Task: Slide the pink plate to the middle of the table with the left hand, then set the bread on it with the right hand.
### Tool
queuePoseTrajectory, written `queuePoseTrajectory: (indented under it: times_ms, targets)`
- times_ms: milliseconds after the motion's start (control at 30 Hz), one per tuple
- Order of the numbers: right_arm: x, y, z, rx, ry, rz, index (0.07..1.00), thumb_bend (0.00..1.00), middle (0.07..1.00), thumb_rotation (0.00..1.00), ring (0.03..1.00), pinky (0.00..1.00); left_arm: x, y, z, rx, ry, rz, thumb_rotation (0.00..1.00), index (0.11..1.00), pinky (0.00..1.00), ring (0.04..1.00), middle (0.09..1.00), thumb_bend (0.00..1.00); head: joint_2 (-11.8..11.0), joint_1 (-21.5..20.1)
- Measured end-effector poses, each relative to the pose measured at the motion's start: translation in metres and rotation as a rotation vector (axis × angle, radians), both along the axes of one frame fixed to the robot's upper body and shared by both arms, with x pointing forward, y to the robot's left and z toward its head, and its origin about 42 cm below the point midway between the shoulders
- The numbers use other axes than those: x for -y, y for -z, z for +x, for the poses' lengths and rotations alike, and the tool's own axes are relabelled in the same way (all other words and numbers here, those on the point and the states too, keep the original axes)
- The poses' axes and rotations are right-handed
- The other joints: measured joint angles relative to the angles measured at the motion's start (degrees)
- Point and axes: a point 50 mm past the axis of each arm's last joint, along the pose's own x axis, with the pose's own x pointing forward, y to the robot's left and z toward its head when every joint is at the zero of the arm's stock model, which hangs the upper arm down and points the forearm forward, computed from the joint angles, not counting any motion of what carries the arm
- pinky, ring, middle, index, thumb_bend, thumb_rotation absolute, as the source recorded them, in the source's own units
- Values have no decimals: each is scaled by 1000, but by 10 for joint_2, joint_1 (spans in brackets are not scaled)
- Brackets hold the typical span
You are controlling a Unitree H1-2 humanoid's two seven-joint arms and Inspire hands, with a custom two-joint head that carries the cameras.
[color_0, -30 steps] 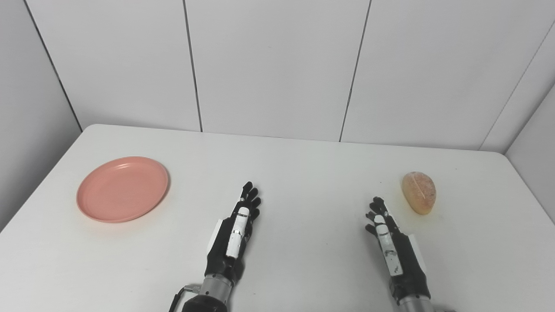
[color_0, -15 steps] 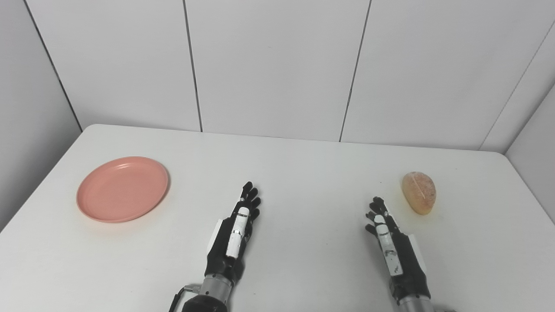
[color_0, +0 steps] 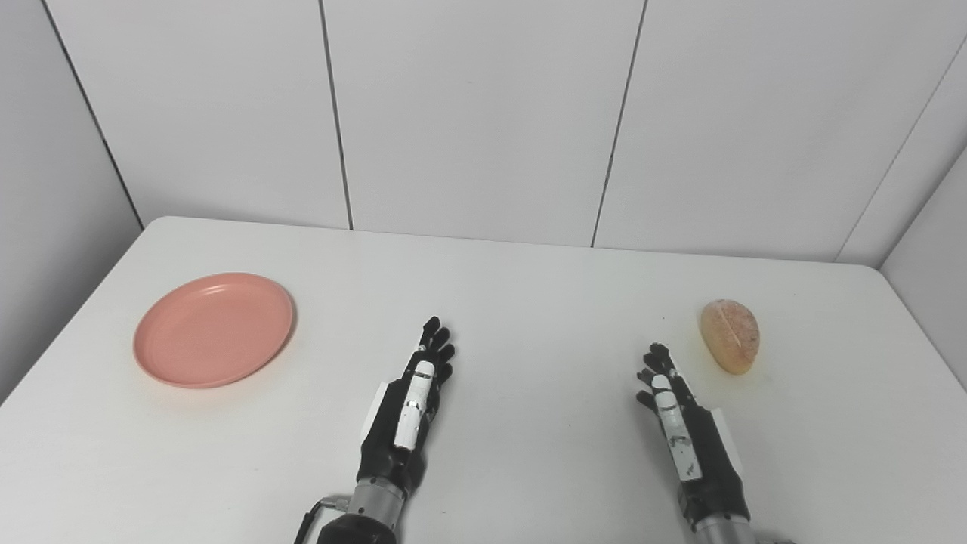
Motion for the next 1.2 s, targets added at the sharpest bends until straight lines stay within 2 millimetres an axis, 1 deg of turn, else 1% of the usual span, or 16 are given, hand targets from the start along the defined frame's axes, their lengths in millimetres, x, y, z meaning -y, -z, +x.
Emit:
queuePoseTrajectory:
  times_ms: [67, 100, 133, 167, 200, 233, 267, 333, 367, 467, 600, 800, 1000, 1200]
  targets:
    - [1, 0, 0, -1, 0, 9, 961, 300, 957, 1000, 943, 904, 1, 1, 1, -1, 1, 7, 1000, 986, 1000, 984, 992, 405, -1, 4]
    - [2, 1, 0, -2, 0, 13, 963, 299, 958, 1000, 945, 906, 3, 1, 1, -1, 2, 11, 1000, 986, 1000, 983, 991, 404, -8, 25]
    - [4, 1, 0, -3, 0, 17, 971, 286, 968, 1000, 955, 920, 4, 1, 2, -1, 1, 15, 1000, 981, 1000, 974, 985, 401, -8, 26]
    - [6, 3, 0, 0, -7, 22, 974, 282, 972, 1000, 958, 924, 6, 2, 2, 0, -2, 17, 1000, 979, 1000, 971, 983, 399, -18, 54]
    - [9, 4, 1, 4, -14, 29, 977, 277, 977, 1000, 963, 933, 8, 2, 3, 1, -7, 19, 1000, 978, 999, 967, 980, 401, -19, 54]
    - [13, 5, 1, 9, -23, 33, 980, 272, 982, 1000, 968, 944, 11, 2, 3, -1, -14, 23, 1000, 975, 993, 962, 976, 401, -33, 87]
    - [15, 6, 1, 11, -32, 37, 985, 267, 988, 1000, 976, 961, 15, 3, 4, -3, -16, 21, 1000, 974, 987, 958, 974, 401, -44, 110]
    - [21, 8, 1, 17, -48, 53, 990, 268, 995, 1000, 984, 982, 24, 3, 6, 1, -14, 20, 1000, 972, 974, 953, 971, 406, -48, 117]
    - [23, 9, 2, 22, -54, 63, 989, 272, 995, 1000, 986, 989, 29, 4, 7, 0, -9, 22, 1000, 969, 963, 949, 967, 408, -56, 136]
    - [25, 9, 4, 21, -55, 73, 981, 275, 986, 1000, 977, 988, 41, 5, 9, -4, -12, 25, 1000, 955, 946, 940, 955, 415, -69, 161]
    - [27, 9, 4, 21, -52, 59, 985, 257, 990, 1000, 983, 999, 49, 6, 11, 8, -17, 48, 1000, 950, 948, 945, 952, 405, -76, 176]
    - [28, 9, 4, 21, -44, 67, 988, 225, 993, 1000, 989, 1000, 53, 5, 13, 11, -29, 53, 1000, 954, 953, 947, 957, 376, -76, 177]
    - [28, 9, 4, 21, -44, 73, 986, 245, 990, 1000, 986, 1000, 54, 5, 13, 12, -29, 62, 1000, 959, 950, 946, 959, 373, -72, 179]
    - [28, 9, 4, 21, -43, 75, 992, 264, 993, 1000, 987, 1000, 54, 5, 13, 15, -31, 65, 1000, 954, 956, 945, 957, 399, -69, 180]
